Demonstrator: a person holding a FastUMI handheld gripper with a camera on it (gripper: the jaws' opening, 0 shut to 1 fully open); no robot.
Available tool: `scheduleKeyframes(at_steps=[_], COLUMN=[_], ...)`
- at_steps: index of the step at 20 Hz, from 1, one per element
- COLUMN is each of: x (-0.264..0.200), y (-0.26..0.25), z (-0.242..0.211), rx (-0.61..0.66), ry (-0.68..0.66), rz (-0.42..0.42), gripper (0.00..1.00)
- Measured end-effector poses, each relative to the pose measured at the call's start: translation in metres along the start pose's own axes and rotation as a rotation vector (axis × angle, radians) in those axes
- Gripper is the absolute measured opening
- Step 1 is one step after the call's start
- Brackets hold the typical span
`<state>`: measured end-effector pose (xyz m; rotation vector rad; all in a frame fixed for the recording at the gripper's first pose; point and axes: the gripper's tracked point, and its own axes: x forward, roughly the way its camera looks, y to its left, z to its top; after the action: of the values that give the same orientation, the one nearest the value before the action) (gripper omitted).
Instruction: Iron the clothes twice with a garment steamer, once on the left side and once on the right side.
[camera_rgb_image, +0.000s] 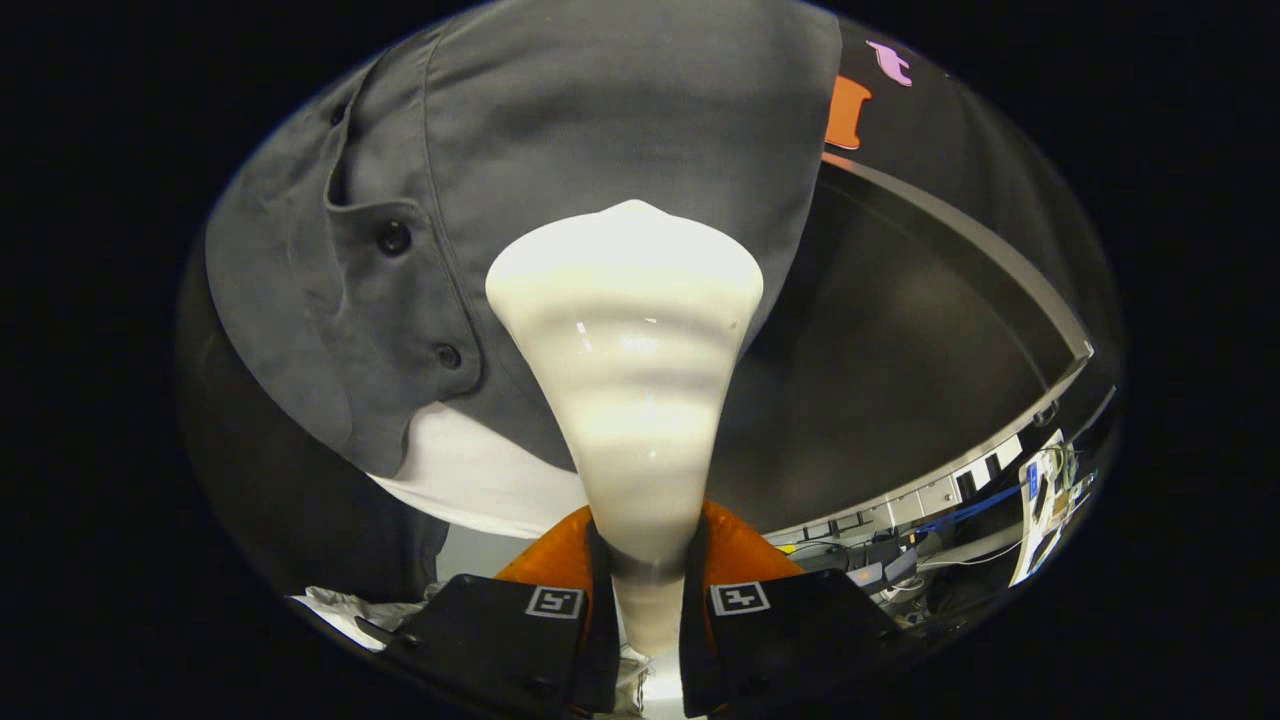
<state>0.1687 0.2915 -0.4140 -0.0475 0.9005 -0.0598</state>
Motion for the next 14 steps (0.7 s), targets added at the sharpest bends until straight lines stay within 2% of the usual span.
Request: scheduleKeyframes(at_steps=[8,14], x=[0.013,-0.012], y=[0.002,0.006], z=[-0.041,-0.057], rx=[0.015,0.053], ry=[0.075,0.085], rz=[-0.008,-0.023], gripper=[0.32,0.32])
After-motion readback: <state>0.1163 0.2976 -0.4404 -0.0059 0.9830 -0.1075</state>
